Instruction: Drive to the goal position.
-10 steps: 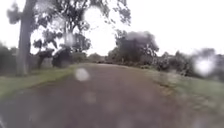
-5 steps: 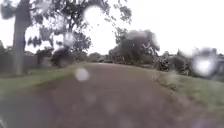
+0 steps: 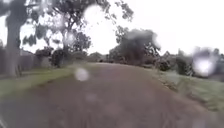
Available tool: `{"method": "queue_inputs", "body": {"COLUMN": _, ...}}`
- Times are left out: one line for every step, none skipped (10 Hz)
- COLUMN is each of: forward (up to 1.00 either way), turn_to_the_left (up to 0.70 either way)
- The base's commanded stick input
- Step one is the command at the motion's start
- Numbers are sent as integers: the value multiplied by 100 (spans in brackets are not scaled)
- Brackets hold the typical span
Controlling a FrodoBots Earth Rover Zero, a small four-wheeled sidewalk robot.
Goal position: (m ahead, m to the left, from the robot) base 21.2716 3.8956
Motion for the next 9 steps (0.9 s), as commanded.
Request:
{"method": "queue_inputs", "body": {"forward": 100, "turn_to_the_left": 0}}
{"method": "queue_inputs", "body": {"forward": 100, "turn_to_the_left": 0}}
{"method": "queue_inputs", "body": {"forward": 100, "turn_to_the_left": 0}}
{"method": "queue_inputs", "body": {"forward": 100, "turn_to_the_left": 0}}
{"method": "queue_inputs", "body": {"forward": 100, "turn_to_the_left": 0}}
{"method": "queue_inputs", "body": {"forward": 100, "turn_to_the_left": 0}}
{"method": "queue_inputs", "body": {"forward": 100, "turn_to_the_left": 0}}
{"method": "queue_inputs", "body": {"forward": 100, "turn_to_the_left": 0}}
{"method": "queue_inputs", "body": {"forward": 100, "turn_to_the_left": 0}}
